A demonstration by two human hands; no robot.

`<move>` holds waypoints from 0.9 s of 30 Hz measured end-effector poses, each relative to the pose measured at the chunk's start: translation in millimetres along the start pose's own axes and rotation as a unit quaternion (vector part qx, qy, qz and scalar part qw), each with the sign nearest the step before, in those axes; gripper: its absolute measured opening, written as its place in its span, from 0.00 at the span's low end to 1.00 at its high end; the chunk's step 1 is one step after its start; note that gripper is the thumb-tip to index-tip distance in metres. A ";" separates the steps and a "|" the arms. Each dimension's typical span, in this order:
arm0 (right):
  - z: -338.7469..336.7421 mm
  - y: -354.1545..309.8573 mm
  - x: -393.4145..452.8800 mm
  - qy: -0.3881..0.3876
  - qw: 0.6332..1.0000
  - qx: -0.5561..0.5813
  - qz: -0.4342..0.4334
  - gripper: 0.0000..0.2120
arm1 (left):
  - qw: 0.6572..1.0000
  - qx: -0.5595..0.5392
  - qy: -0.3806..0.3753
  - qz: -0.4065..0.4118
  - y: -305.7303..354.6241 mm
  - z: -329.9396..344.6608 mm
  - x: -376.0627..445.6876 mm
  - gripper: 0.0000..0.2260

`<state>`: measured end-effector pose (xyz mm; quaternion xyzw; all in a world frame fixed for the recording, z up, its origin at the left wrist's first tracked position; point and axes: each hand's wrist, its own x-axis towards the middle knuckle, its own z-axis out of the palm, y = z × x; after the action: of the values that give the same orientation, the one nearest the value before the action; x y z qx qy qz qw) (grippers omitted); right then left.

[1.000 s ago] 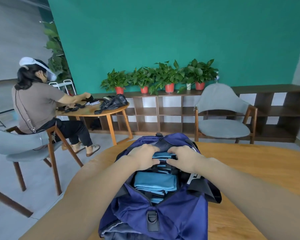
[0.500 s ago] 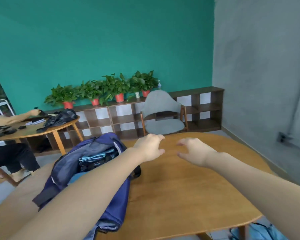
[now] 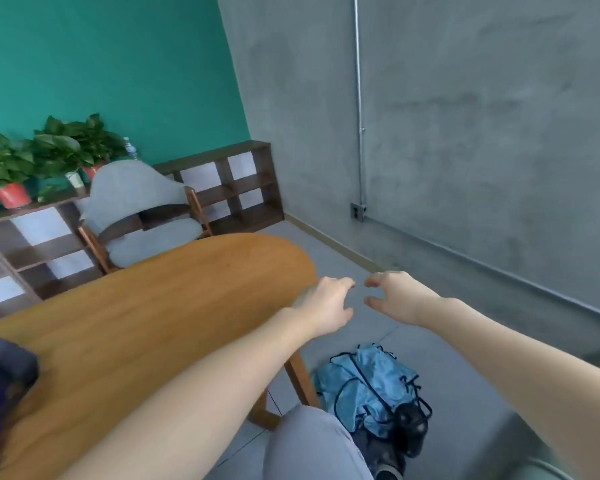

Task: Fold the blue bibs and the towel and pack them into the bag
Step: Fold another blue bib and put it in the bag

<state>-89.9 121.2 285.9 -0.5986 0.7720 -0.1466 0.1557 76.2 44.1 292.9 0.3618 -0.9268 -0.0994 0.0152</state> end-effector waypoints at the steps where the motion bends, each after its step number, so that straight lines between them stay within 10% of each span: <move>1: 3.1 17.7 -1.8 -0.003 1.000 0.005 0.016 0.24 | 1.000 -0.008 -0.006 0.007 10.6 13.3 9.9 0.25; 27: 313.1 214.7 113.8 -0.280 0.947 0.062 0.148 0.16 | 0.951 -0.123 -0.200 -0.201 -77.0 363.7 129.2 0.18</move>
<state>-175.1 49.9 -94.6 -0.4836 0.7668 0.0037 0.4221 -4.1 -35.2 -84.1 0.5083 -0.7997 -0.2837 -0.1468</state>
